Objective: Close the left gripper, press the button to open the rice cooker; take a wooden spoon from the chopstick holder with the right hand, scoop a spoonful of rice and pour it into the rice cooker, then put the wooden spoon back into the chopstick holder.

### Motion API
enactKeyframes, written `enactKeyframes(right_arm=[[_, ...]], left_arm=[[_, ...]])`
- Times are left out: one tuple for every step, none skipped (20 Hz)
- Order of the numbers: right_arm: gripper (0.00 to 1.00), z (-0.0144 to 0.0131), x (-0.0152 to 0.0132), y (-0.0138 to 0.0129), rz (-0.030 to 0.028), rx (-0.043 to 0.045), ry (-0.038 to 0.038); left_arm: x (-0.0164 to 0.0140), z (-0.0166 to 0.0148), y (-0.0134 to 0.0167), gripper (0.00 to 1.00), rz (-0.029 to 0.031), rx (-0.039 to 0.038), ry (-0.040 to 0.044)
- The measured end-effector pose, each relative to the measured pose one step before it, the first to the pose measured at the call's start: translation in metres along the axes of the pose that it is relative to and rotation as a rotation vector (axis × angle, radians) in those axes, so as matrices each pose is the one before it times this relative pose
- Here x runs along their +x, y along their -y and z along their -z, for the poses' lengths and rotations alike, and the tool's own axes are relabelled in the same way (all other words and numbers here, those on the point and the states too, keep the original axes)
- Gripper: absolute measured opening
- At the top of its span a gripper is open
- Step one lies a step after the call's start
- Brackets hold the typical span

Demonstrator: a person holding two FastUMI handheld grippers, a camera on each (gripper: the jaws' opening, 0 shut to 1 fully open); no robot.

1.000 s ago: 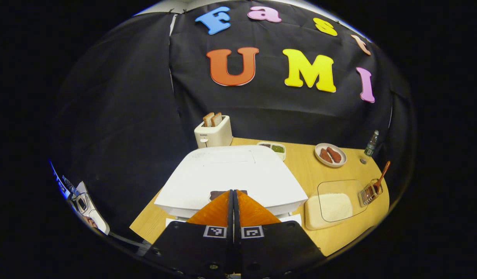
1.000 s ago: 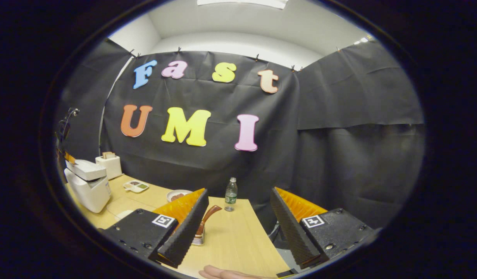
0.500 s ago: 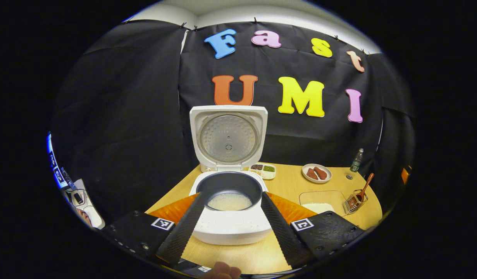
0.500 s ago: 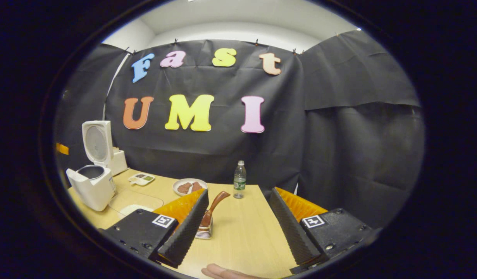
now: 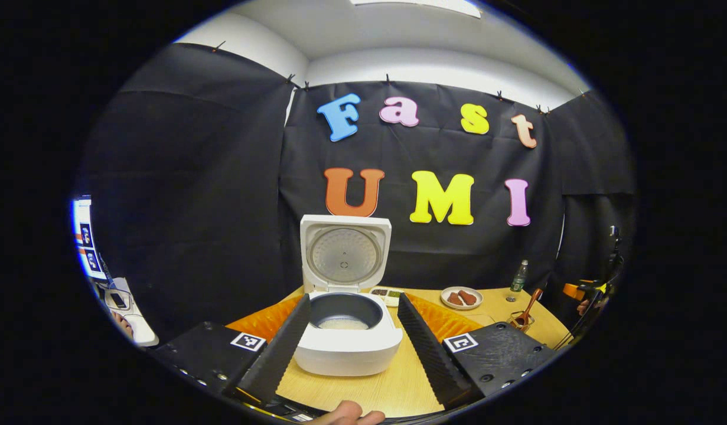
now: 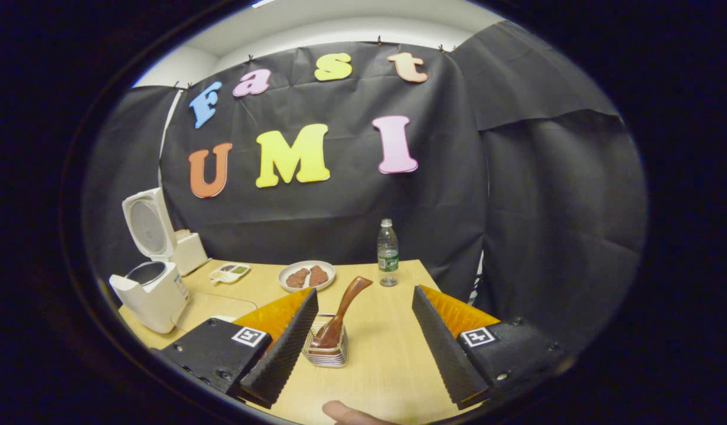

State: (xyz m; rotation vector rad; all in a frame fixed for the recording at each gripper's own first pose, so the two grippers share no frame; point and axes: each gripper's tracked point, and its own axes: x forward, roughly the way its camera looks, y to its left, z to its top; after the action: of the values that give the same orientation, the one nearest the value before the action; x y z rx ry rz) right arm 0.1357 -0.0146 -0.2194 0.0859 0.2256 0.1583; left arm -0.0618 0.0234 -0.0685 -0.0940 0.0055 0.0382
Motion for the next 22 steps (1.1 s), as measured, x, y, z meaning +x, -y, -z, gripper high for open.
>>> enactKeyframes(right_arm=[[1.0, 0.00248, 0.01062, -0.00126, -0.01192, 0.01932, -0.00078], [1.0, 0.00482, 0.0116, 0.00003, -0.00381, 0.01392, -0.00594], [1.0, 0.00472, 0.01191, -0.00056, -0.00869, 0.01379, -0.01071], [1.0, 0.00607, 0.0097, -0.00183, -0.01142, 0.01249, -0.01474], [1.0, 0.00554, 0.01084, -0.00287, -0.01557, 0.01348, -0.01526], [1.0, 0.00475, 0.01066, -0.00394, -0.02294, 0.01118, -0.00833], [0.97, 0.00185, 0.01212, -0.00585, -0.03349, 0.01439, 0.00011], [1.0, 0.00624, 0.01253, 0.00102, -0.01229, 0.00691, -0.01287], [0.96, 0.00375, 0.01232, 0.00169, -0.00792, 0.01496, -0.00265], [1.0, 0.00517, 0.01017, -0.00339, -0.02257, 0.01047, -0.00771], [0.96, 0.00491, 0.00931, -0.00063, -0.00884, 0.01501, -0.01302], [0.96, 0.00627, 0.00949, 0.00184, 0.00363, 0.01432, -0.01908], [0.96, 0.00867, 0.00958, 0.00259, 0.01123, 0.01076, -0.03306], [1.0, 0.01003, 0.0079, 0.00013, 0.00629, 0.00825, -0.03262], [1.0, 0.00804, 0.00786, 0.00246, 0.01465, 0.01128, -0.03034], [1.0, 0.00423, 0.0075, -0.00123, -0.00243, 0.01514, -0.02096], [1.0, 0.00384, 0.00415, 0.00022, 0.00799, 0.01131, -0.01569], [1.0, 0.00306, 0.00452, 0.00212, 0.0112, 0.01406, -0.00702], [1.0, 0.00104, 0.00286, -0.00311, -0.01081, 0.0115, -0.00199], [0.99, -0.00021, 0.00277, -0.0032, 0.00085, 0.00614, 0.00299], [0.91, -0.00343, 0.00098, -0.00252, -0.00858, 0.00692, 0.01504], [0.68, -0.00377, -0.00127, 0.00123, 0.00906, 0.00382, 0.02194]], left_arm=[[-0.00793, -0.00575, 0.00343, 0.94, 0.01205, 0.00107, 0.02464], [-0.0076, -0.00582, 0.00222, 0.94, 0.01044, 0.00661, 0.02213], [-0.00675, -0.00615, 0.00176, 0.94, 0.00728, 0.01315, 0.01279], [-0.00724, -0.0051, 0.0005, 0.94, 0.00357, 0.00765, 0.0138], [-0.00622, -0.00594, 0.0012, 0.94, 0.00111, 0.00501, 0.01474], [-0.00696, -0.00376, 0.00141, 0.94, 0.00357, -0.0029, 0.01178], [-0.006, -0.00292, 0.00261, 0.94, 0.00356, -0.00452, 0.01232], [-0.00375, 0.00041, 0.00266, 0.94, 0.00637, 0.00044, 0.00907], [-0.00535, -0.00029, 0.005, 0.94, 0.01038, 0.00248, 0.00915], [-0.00527, -0.00068, 0.00565, 0.94, 0.01452, 0.00326, 0.00796], [-0.00561, 0.00102, 0.00491, 0.94, 0.01615, 0.00564, 0.0039], [-0.00348, 0.00142, 0.00333, 0.94, 0.00876, 0.00608, 0.0024], [-0.00334, 0.00251, 0.00063, 0.94, 0.00009, -0.00049, -0.00762], [-0.00481, 0.00431, -0.00045, 0.94, -0.00553, -0.00008, -0.00376], [-0.00385, 0.00304, -0.00135, 0.94, -0.00305, 0.00738, -0.00312], [-0.00287, 0.00236, -0.00153, 0.94, -0.00493, 0.00385, 0.00318], [-0.0014, 0.00105, -0.00191, 0.94, -0.00663, -0.00388, 0.00745], [-0.00168, -0.00079, 0.00047, 0.94, 0.0003, -0.00862, 0.00328], [-0.00049, -0.00016, 0.00033, 0.94, 0.00492, -0.0043, 0.00148], [0.00001, 0.00096, -0.0008, 0.94, 0.00251, 0.0011, 0.00058], [0.0005, 0.00056, -0.00224, 0.94, -0.00037, 0.00138, -0.00435], [0.00038, 0.00181, -0.00106, 0.94, -0.00027, -0.0032, -0.00143]])
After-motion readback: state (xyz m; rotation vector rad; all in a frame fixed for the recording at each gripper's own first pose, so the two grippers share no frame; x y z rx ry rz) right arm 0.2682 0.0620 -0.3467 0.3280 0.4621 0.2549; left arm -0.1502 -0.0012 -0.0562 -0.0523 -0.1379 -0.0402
